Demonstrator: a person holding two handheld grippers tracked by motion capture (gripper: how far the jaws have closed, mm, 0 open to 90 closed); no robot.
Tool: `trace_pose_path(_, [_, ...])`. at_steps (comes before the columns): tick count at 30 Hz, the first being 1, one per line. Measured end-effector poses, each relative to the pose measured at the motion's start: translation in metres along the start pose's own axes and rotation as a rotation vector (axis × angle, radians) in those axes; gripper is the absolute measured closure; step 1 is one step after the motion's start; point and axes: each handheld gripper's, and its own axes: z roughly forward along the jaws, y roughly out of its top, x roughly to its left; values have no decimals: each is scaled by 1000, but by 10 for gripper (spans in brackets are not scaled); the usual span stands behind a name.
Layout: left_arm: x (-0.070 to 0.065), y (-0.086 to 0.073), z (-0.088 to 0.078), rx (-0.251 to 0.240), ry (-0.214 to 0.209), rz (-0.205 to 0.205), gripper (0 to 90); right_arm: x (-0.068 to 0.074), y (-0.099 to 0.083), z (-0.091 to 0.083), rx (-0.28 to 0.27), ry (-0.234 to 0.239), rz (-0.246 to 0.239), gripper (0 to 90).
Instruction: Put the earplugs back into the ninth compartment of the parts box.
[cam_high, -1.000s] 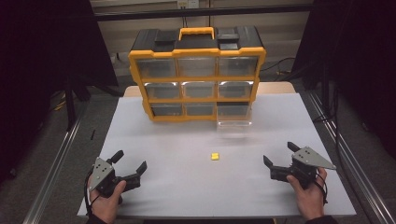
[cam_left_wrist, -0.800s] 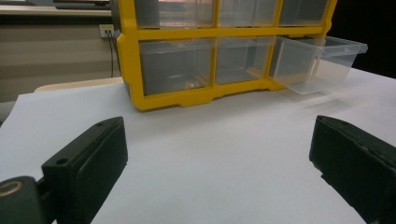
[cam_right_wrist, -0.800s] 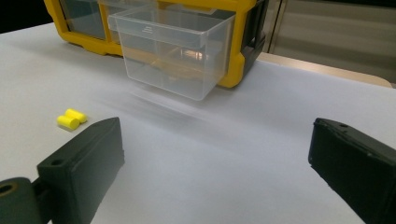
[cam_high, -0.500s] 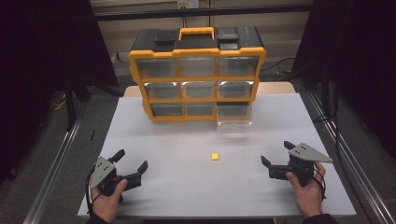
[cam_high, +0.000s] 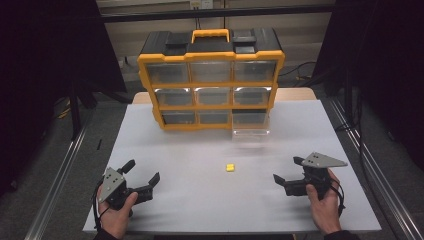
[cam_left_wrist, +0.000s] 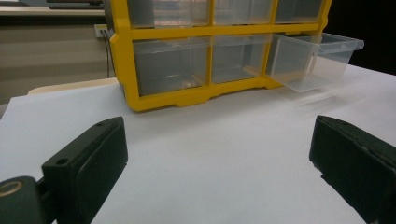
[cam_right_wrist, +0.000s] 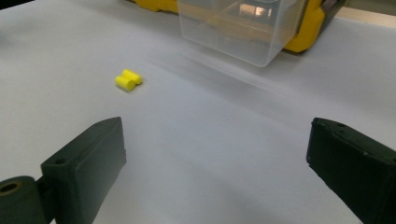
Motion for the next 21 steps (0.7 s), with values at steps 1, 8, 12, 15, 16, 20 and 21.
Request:
trace_pose_path(1, [0, 0, 0, 0, -1, 0, 43, 1, 1, 1, 5, 11, 0, 38])
trace_pose_path(8, [1, 0, 0, -1, -2, -1, 43, 8, 8, 11, 21, 121, -20, 26])
trace_pose_path(12, [1, 0, 1, -2, -2, -7, 44, 12, 12, 16, 39, 173, -51, 16])
trace_pose_path(15, [1, 0, 1, -1, -3, -9, 44, 16, 19, 24, 63, 197, -83, 26])
trace_pose_path(16, [1, 0, 1, -1, -3, -8, 44, 16, 20, 26, 68, 207, -90, 23])
trace_pose_path(20, [0, -1, 2, 3, -6, -11, 44, 21, 25, 34, 102, 229, -123, 34])
trace_pose_path(21, [1, -1, 2, 2, -7, -11, 44, 22, 26, 35, 110, 235, -126, 45])
